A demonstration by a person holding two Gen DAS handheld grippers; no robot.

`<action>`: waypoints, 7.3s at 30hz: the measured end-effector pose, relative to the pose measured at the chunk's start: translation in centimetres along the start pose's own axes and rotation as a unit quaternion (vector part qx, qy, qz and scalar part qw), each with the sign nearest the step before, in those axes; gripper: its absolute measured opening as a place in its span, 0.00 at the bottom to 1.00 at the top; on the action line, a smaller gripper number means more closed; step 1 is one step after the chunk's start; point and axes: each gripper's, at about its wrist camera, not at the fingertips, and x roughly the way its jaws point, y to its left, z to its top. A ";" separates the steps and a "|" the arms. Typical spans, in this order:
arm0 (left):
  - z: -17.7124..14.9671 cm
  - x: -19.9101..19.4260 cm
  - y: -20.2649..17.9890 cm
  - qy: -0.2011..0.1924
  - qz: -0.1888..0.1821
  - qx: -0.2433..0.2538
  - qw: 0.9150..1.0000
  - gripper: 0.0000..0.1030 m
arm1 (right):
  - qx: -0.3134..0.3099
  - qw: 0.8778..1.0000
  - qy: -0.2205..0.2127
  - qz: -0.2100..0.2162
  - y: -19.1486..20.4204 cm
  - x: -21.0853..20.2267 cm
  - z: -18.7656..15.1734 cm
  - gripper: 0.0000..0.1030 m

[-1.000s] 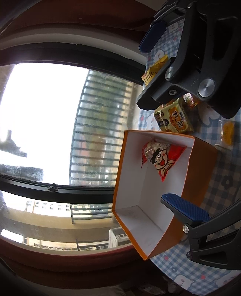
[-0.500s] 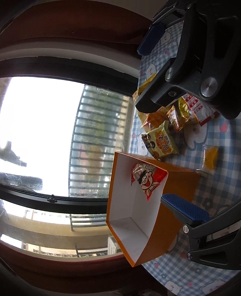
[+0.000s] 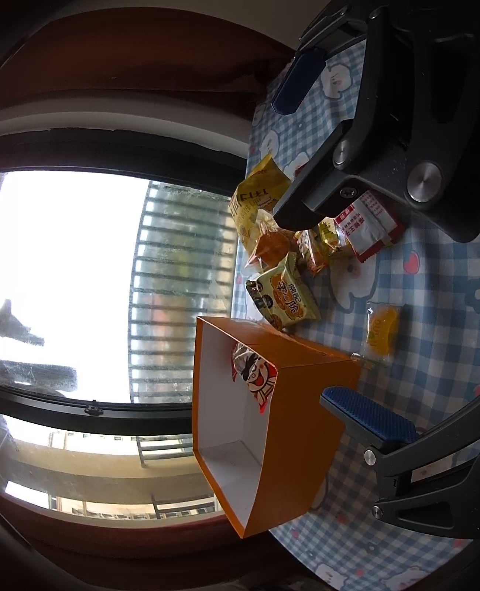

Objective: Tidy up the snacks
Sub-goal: 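Withdraw both tools from the box back toward the snack pile, then grasp the yellow jelly packet with left tool while right tool grasps red-white stick packet, then carry both held packets up and over the orange box, then open both tools to release the packets into the orange box, then withdraw both tools from the box toward the remaining snacks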

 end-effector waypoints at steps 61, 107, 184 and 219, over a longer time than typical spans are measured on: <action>-4.5 10.2 -0.7 0.181 -0.083 0.033 0.979 0.41 | 0.089 0.982 0.155 -0.056 -4.4 10.7 -5.9 0.64; -2.4 1.9 -1.9 0.082 -0.080 0.046 0.992 0.31 | 0.060 0.996 0.048 -0.051 -1.8 1.3 -3.6 0.10; 7.7 9.2 15.6 0.032 0.081 -0.060 0.994 0.53 | 0.000 0.990 0.080 0.118 15.1 19.6 7.0 0.11; 7.3 3.8 10.6 0.019 0.045 -0.041 0.998 0.86 | -0.013 0.997 0.038 0.064 11.0 11.1 7.5 0.98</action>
